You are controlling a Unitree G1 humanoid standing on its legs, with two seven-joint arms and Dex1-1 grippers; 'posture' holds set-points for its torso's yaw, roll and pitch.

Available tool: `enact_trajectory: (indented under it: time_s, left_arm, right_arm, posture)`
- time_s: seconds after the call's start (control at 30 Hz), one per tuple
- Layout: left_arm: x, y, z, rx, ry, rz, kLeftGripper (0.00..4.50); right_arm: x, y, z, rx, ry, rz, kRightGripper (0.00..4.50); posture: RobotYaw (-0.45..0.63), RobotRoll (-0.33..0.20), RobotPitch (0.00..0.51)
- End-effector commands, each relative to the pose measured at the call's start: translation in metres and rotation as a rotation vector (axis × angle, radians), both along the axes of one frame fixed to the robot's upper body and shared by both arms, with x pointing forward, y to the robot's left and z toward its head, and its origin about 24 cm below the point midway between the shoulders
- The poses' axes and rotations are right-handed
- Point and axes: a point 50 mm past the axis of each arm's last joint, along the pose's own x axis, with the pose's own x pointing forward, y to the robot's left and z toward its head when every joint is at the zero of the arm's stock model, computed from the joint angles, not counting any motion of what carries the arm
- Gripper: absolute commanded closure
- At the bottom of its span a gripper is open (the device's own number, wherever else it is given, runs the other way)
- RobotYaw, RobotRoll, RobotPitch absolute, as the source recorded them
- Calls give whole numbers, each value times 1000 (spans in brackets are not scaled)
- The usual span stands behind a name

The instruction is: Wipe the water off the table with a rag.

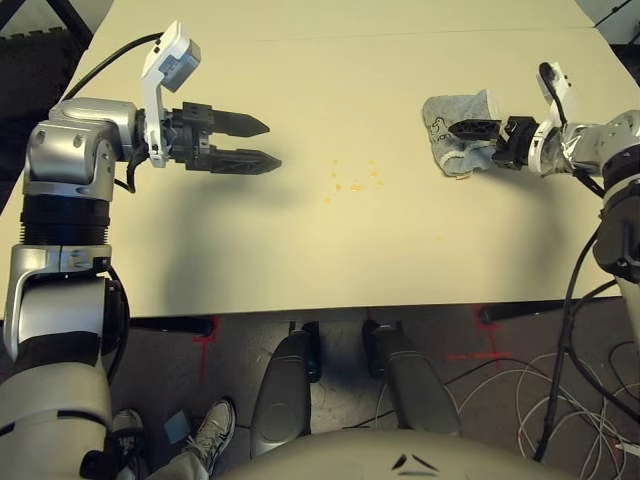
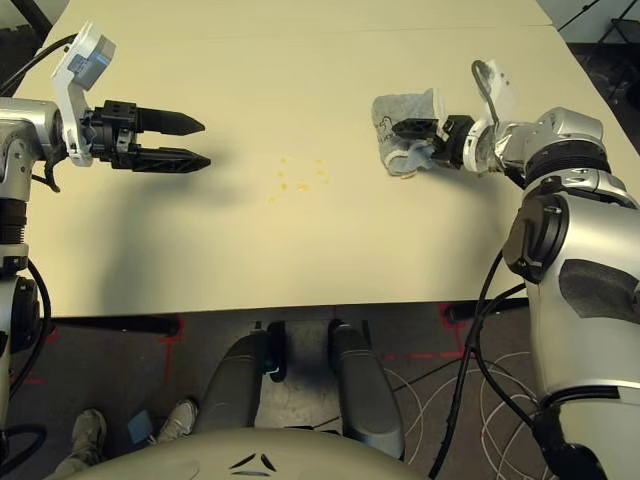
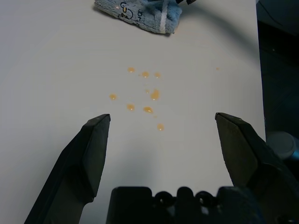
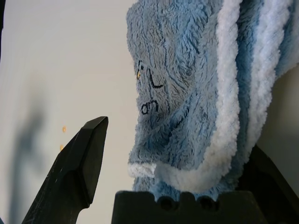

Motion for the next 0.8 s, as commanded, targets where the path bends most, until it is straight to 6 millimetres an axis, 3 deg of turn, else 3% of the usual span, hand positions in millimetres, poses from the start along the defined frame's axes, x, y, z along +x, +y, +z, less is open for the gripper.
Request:
enact_trajectory:
  time_s: [0.03, 0.13, 0.47, 0.5, 0.8]
  left_arm:
    - [-1, -5, -3, -2, 12, -21, 0]
    - [-1, -5, -3, -5, 13, -20, 0]
    - [0, -7, -5, -17, 13, -20, 0]
    - [1, -8, -6, -18, 12, -20, 0]
    - [5, -12, -6, -41, -3, -20, 0]
  right_arm:
    - [1, 4, -3, 3, 17, -14, 29]
    - [4, 6, -2, 8, 4, -33, 563]
    - [6, 6, -1, -7, -18, -56, 4249]
    - [6, 5, 0, -11, -23, -58, 4449]
    - [6, 6, 26, -7, -68, -2, 4470]
  posture:
    - [60, 0, 296]
    - [60, 0, 297]
    - [38, 0, 287]
    - [34, 0, 285]
    - [4, 0, 272]
